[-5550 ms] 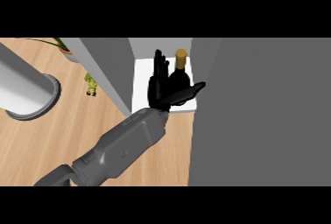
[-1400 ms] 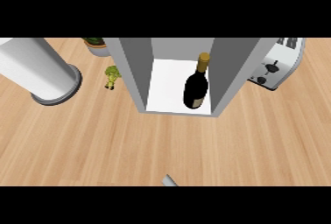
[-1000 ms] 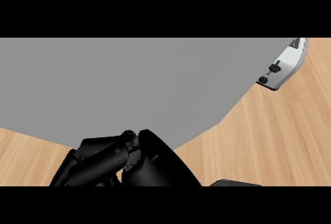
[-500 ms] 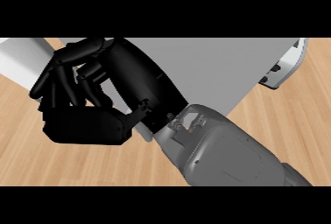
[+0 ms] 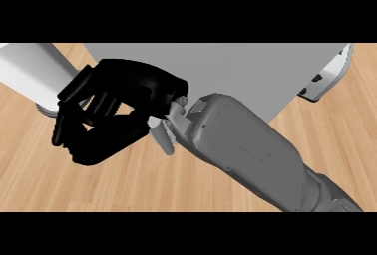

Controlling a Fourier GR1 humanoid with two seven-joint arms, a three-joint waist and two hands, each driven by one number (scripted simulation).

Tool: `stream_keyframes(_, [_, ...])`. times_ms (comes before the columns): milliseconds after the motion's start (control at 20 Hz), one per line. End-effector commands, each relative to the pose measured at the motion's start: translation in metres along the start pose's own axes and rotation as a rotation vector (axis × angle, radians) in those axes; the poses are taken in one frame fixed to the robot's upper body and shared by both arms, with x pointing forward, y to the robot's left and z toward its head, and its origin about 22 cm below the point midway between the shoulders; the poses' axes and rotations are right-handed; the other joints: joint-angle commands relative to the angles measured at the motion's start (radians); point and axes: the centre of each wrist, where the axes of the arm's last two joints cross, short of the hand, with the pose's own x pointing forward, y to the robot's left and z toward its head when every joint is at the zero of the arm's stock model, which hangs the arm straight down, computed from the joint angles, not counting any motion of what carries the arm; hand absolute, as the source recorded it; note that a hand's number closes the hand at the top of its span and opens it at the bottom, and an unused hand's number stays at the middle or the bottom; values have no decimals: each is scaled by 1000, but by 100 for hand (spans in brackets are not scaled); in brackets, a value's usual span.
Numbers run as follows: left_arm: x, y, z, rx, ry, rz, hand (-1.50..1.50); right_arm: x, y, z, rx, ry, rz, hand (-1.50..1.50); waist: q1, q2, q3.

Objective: Pick up the wine, place it into the cabinet and close the cabinet

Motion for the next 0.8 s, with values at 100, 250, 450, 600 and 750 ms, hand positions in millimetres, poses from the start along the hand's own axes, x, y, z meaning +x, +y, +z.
stream_keyframes(100, [15,13,-4,-17,-41,30,-150,-9,-27,-18,160,113,-42,150,-14,-6,1])
stream_keyframes(250, [16,7,-5,-32,-36,55,-150,-24,-36,-21,161,107,-129,150,-18,-8,2])
stream_keyframes(450, [22,14,-2,-24,-27,38,-150,-32,-59,-22,193,53,-189,150,-16,-6,2])
stream_keyframes(600, [16,12,3,-30,-11,47,-150,-37,-66,-26,197,18,-206,150,-13,-4,1])
stream_keyframes(750, [16,19,-1,-25,-41,18,-150,-50,-75,-26,157,11,-247,150,-18,-2,1])
